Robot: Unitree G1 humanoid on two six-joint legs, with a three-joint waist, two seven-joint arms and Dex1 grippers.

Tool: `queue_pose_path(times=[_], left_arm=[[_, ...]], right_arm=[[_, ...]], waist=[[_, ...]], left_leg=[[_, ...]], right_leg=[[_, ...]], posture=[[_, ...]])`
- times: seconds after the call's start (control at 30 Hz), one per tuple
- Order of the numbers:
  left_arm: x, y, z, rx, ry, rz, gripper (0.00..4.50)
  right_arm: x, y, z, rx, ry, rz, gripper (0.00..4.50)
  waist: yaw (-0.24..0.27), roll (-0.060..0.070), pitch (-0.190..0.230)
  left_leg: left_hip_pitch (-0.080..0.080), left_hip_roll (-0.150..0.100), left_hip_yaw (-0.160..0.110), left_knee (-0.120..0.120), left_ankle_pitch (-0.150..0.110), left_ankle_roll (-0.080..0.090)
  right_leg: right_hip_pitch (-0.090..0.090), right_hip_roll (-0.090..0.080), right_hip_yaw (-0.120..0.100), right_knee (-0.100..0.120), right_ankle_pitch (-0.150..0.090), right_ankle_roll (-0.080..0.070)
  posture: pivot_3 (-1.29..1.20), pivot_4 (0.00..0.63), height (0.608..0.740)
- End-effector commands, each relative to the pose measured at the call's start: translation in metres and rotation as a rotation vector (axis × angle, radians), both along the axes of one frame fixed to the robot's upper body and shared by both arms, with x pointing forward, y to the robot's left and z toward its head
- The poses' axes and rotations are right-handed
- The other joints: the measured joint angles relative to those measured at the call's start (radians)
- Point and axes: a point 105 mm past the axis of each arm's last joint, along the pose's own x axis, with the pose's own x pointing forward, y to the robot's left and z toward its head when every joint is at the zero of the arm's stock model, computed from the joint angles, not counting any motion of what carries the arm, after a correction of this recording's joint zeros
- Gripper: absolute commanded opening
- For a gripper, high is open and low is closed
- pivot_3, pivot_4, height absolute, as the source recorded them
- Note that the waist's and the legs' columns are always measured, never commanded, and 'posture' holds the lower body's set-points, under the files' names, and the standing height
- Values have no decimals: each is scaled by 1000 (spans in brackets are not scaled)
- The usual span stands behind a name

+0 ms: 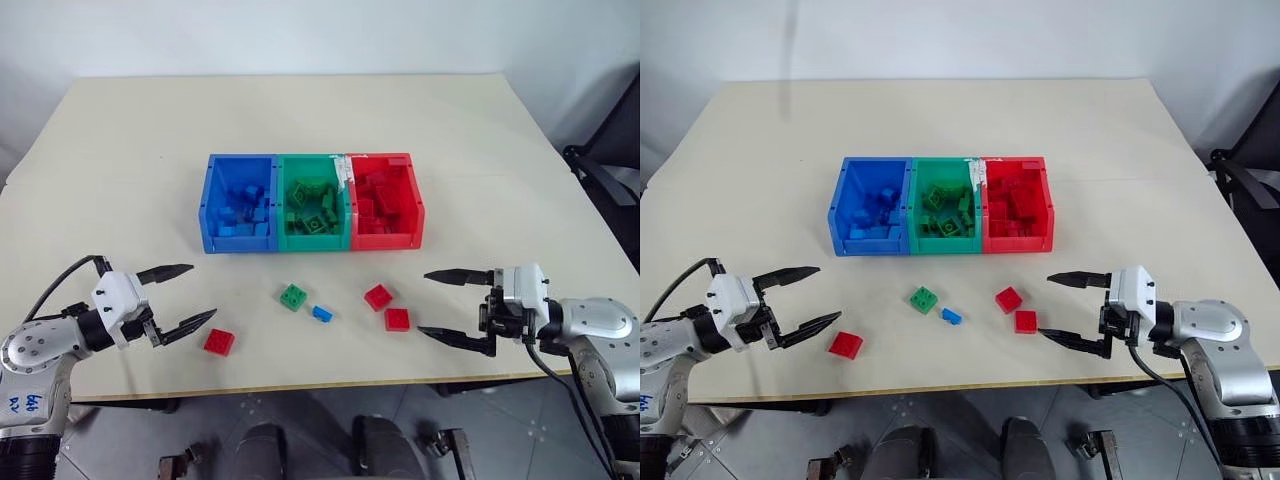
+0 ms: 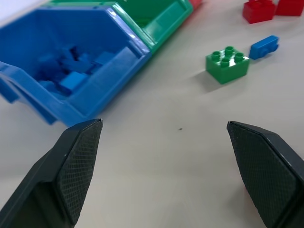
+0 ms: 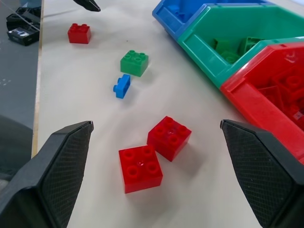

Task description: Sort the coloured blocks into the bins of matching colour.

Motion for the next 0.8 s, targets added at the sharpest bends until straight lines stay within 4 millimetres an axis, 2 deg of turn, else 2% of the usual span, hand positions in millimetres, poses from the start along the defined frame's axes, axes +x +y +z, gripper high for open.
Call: queue_pose_path(times=[0.03, 0.3, 0.43, 0.5, 0.63, 0.8], left_arm=[[-4, -19, 4, -31, 46, -98, 4444], [-8, -66, 6, -49, 65, -306, 4444], [-13, -94, 3, 6, 27, -437, 4444], [-14, -98, 4, -14, 31, -449, 4444], [-15, -88, 4, -19, 35, -428, 4444], [-15, -70, 6, -35, 29, -363, 4444]], right_arm=[[-4, -6, 10, 1, -62, -42, 4500], [-15, -67, 7, -106, -60, -237, 4500], [-28, -104, -10, -236, 2, -299, 4500], [-24, -100, -8, -222, -7, -293, 4500], [-14, -67, -8, -164, 31, -202, 4500], [-10, -37, -24, -220, 169, -117, 4500]], waist=[[1, 0, 0], [28, 0, 0], [28, 0, 0], [24, 0, 0], [0, 0, 0], [0, 1, 0]], left_leg=[[0, 0, 0, 0, 0, 0], [0, -1, 0, 4, 0, 0], [0, -1, 0, 5, 0, 0], [0, -1, 0, 6, 0, 1], [2, 0, -1, 6, 0, 0], [1, 0, -2, 8, 0, 0]], right_leg=[[0, 0, 0, 0, 0, 0], [1, 0, 0, 0, 0, 0], [2, 0, 0, 0, 0, 1], [3, 0, 0, -1, 1, 1], [2, 2, 2, 2, 1, 1], [1, 2, 2, 4, 0, 1]], posture=[[0, 150, 740], [0, 150, 740], [0, 150, 740], [0, 150, 740], [0, 150, 740], [0, 150, 740]])
